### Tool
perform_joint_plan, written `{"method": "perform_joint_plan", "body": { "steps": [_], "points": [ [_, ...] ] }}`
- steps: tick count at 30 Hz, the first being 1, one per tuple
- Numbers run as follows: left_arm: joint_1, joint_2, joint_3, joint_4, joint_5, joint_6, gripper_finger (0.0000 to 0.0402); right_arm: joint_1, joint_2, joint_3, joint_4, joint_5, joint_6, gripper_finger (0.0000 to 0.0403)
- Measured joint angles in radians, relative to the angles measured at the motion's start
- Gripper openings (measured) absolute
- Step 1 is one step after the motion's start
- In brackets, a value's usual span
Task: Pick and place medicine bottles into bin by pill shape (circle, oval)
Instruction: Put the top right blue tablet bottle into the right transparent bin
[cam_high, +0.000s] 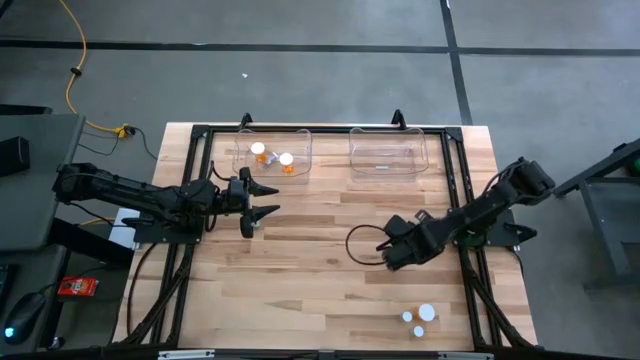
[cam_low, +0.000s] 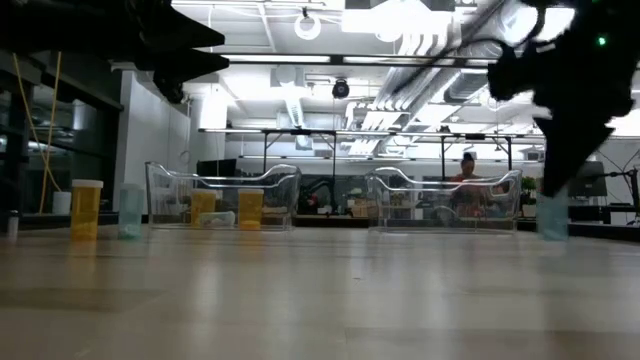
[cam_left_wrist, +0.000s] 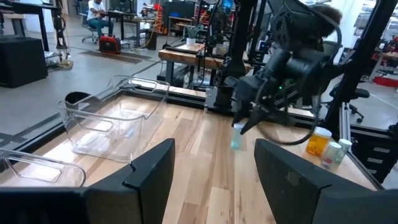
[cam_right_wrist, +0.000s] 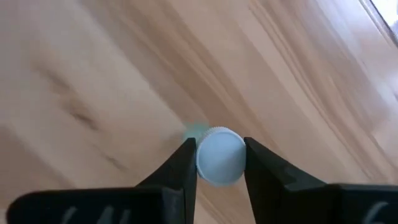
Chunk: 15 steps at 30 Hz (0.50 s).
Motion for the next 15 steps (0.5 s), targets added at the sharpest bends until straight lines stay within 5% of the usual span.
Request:
{"method": "perform_joint_plan", "body": {
  "steps": [8, 15],
  "points": [
    [0.000, 0.000, 0.000, -0.003, 0.000, -0.016, 0.0209, -0.060, -0.055, 0.000, 0.415, 0.173, -0.423, 0.0090],
    [0.000, 0.000, 0.000, -0.003, 0.000, -0.010, 0.0209, -0.188, -0.050, 0.000, 0.922, 0.131, -0.941, 0.0091]
  ]
}}
